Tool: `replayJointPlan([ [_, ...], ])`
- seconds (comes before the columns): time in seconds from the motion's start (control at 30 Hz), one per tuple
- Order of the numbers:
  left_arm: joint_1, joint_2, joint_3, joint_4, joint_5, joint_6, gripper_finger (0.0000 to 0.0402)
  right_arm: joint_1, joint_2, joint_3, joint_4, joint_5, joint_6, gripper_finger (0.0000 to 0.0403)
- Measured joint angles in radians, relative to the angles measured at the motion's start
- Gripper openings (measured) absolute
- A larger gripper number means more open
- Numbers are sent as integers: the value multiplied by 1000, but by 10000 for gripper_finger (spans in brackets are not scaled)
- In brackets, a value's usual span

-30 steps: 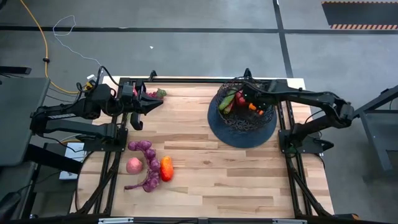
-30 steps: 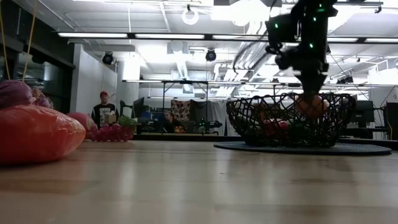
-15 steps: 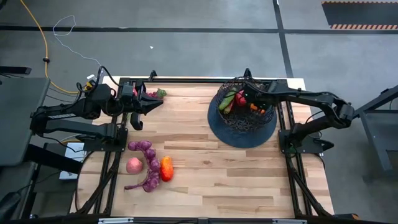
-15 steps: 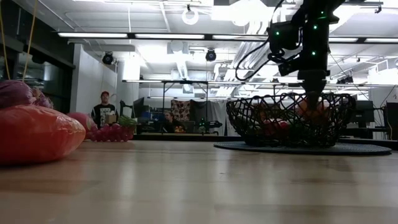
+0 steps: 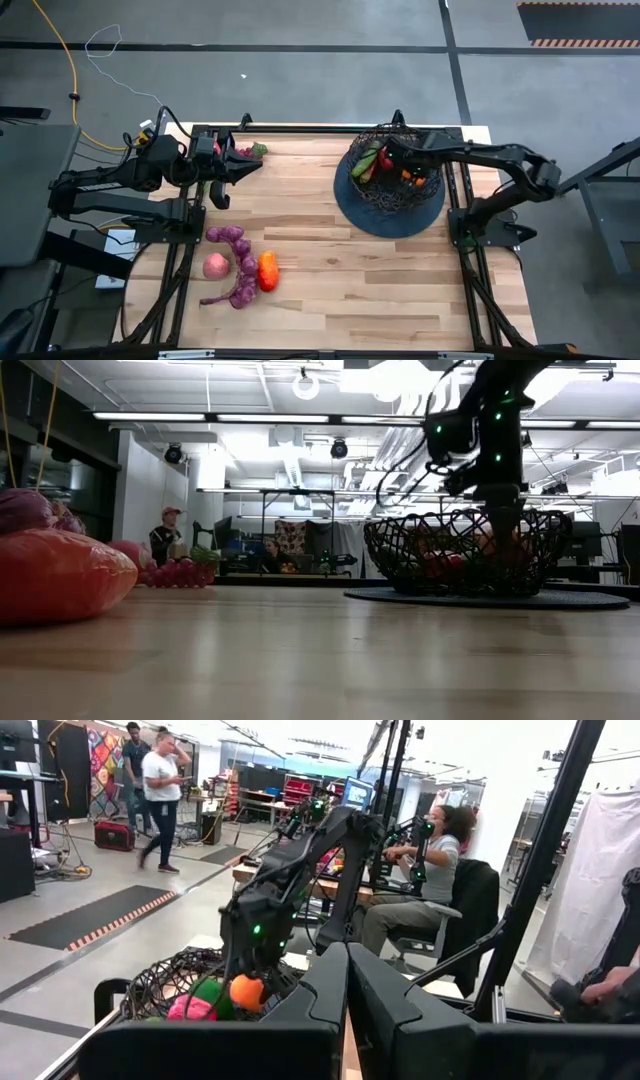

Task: Build produce basket
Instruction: Put the orange into the wire basket, then put the peach into the wire basket

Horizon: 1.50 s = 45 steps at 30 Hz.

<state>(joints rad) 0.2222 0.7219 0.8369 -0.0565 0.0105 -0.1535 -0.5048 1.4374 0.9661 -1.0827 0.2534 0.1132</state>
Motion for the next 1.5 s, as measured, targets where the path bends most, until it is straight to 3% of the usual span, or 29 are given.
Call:
replayJointPlan([
  [0.23, 0, 0, 0, 0, 0, 0, 0, 0, 92, 0, -1, 118, 1, 297],
  [0.43, 0, 0, 0, 0, 0, 0, 0, 1, 121, 1, 0, 113, -8, 304],
  [0.7, 0, 0, 0, 0, 0, 0, 1, 0, 119, 1, -27, 135, 17, 392],
  [0.87, 0, 0, 0, -1, 0, 0, 0, 0, 78, 31, -83, 121, -32, 373],
  [1.13, 0, 0, 0, 0, 0, -3, 1, 1, -66, 217, -133, 123, -22, 371],
  [1.3, 0, 0, 0, -1, 0, -4, 1, 18, -222, 210, 94, 85, 96, 371],
  [1.4, 0, 0, 0, -9, 0, -3, 1, 57, -311, 104, 355, 42, 167, 371],
  [1.5, 0, 0, 0, -14, 0, -2, 0, 103, -365, -31, 628, -68, 273, 371],
])
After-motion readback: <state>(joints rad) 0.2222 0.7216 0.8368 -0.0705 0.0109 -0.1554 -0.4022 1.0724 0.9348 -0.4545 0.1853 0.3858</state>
